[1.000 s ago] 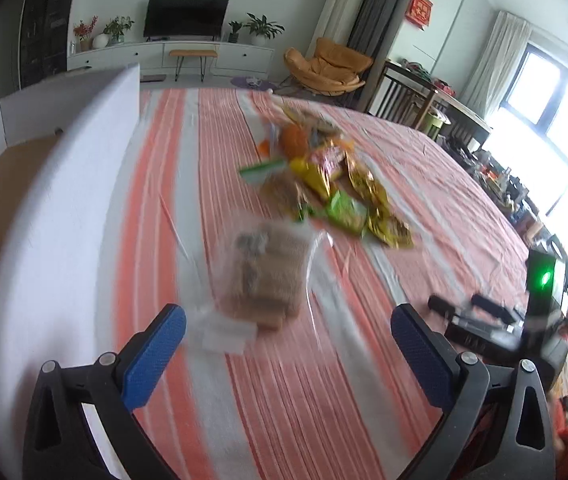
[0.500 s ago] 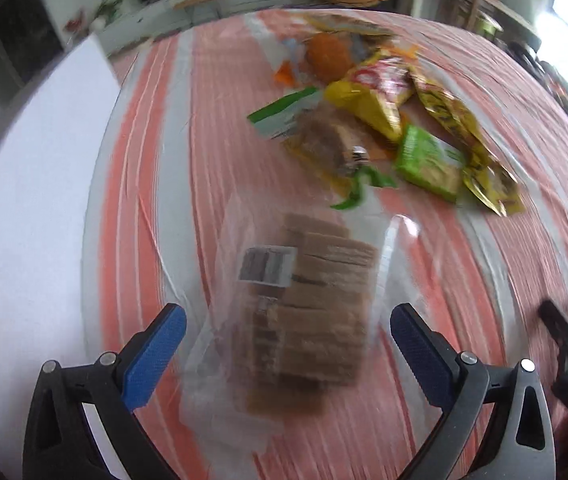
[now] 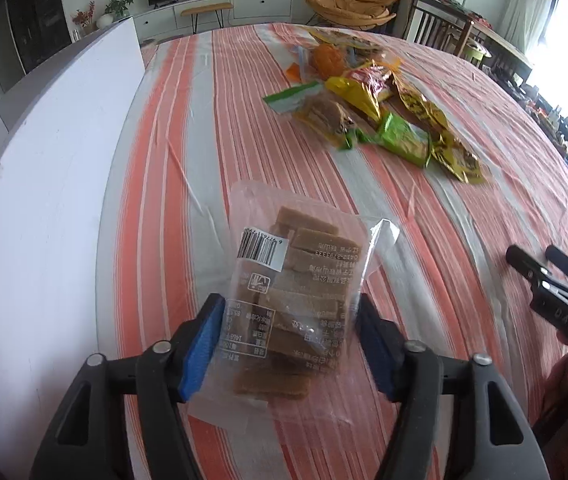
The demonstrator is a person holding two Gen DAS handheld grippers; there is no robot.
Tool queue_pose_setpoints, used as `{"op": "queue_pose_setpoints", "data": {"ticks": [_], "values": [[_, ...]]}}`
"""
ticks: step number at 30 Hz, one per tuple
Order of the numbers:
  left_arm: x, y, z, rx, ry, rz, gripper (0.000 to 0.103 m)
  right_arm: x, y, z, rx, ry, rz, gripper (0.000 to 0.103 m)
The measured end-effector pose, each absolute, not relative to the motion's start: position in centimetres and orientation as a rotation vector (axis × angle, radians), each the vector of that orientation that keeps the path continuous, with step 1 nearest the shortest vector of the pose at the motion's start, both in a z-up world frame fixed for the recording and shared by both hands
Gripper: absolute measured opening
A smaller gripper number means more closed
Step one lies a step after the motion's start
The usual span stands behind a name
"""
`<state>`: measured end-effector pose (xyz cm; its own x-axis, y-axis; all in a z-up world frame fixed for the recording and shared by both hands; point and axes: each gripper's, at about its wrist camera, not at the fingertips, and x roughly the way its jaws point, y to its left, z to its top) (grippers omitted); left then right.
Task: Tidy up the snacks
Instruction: 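Grasp the clear bag of brown cake slices with the left gripper, then grasp the yellow spicy packet with the right gripper while the left holds the cake bag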
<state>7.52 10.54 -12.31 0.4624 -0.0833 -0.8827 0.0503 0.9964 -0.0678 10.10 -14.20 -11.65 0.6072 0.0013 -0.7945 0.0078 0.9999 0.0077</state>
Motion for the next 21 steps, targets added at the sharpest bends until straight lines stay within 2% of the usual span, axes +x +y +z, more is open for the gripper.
{"op": "queue_pose_setpoints", "data": {"ticks": [1, 6, 10, 21], "values": [[7.6, 10.4, -12.5, -0.034, 1.088, -0.097, 0.078, 10.1, -14.2, -11.6, 0.011, 0.918, -0.004, 0.092], [9.3, 10.4, -12.9, -0.020, 1.068, -0.102, 0.087, 10.1, -14.2, -11.6, 0.011, 0.918, -0.003, 0.092], [10.3, 10.2, -14.0, 0.052, 1.010, -0.104, 0.103, 10.1, -14.2, -11.7, 0.011, 0.918, -0.003, 0.092], [10.2, 10.5, -14.0, 0.040, 0.963, -0.110, 0.103, 10.2, -14.1, -11.7, 0.012, 0.919, 0.000, 0.092]]}}
